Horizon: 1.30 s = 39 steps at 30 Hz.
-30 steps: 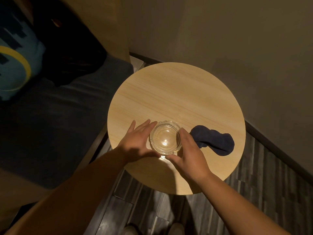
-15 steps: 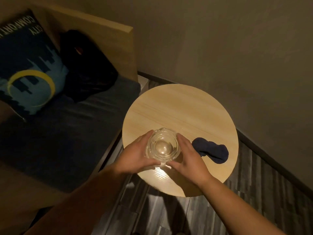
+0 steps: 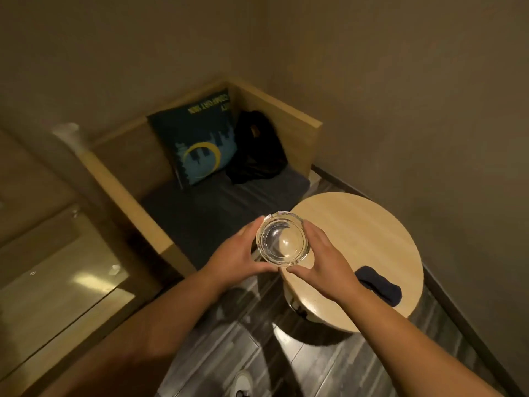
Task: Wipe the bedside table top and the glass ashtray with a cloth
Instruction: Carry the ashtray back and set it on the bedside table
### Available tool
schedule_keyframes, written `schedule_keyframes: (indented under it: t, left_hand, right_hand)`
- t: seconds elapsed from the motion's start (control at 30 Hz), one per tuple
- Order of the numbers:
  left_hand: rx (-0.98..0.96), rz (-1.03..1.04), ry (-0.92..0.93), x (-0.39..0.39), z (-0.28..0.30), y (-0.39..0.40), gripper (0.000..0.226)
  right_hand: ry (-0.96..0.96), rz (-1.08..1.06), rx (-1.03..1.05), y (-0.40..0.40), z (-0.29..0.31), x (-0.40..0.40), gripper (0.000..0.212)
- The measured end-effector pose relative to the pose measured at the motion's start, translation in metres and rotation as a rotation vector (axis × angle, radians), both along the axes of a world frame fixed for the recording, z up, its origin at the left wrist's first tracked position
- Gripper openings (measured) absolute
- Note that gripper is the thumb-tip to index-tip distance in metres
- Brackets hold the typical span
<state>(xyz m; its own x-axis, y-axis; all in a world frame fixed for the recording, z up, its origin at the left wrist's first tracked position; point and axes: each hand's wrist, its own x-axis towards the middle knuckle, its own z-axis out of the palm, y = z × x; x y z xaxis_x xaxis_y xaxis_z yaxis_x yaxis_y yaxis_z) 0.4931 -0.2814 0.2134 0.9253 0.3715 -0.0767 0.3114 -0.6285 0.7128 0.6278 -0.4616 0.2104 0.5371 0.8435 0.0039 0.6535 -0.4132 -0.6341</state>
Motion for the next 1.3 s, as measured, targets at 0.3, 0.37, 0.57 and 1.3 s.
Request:
schedule_keyframes:
  t: [0.3, 0.37, 0.57, 1.3]
  left_hand:
    - [0.099, 0.392, -0.06, -0.149, 0.055, -0.019, 0.107]
    - [0.094, 0.462, -0.079, -0.184, 0.063, -0.025, 0.102]
    - [0.138, 0.728, -0.107, -0.298, 0.075, -0.034, 0.098]
    - [0.071, 0.966, -0.087, -0.58, 0.056, 0.081, 0.105]
  right_hand:
    - [-0.048, 0.416, 0.061, 0.051, 0.055, -0.09, 0.1]
    - [-0.025, 0.509, 0.068, 0.063, 0.06, -0.117, 0.1]
    - [0.01, 0.746, 0.092, 0.107, 0.073, -0.214, 0.098]
    - [-0.013, 0.972, 0.055, 0.268, 0.062, -0.496, 0.102]
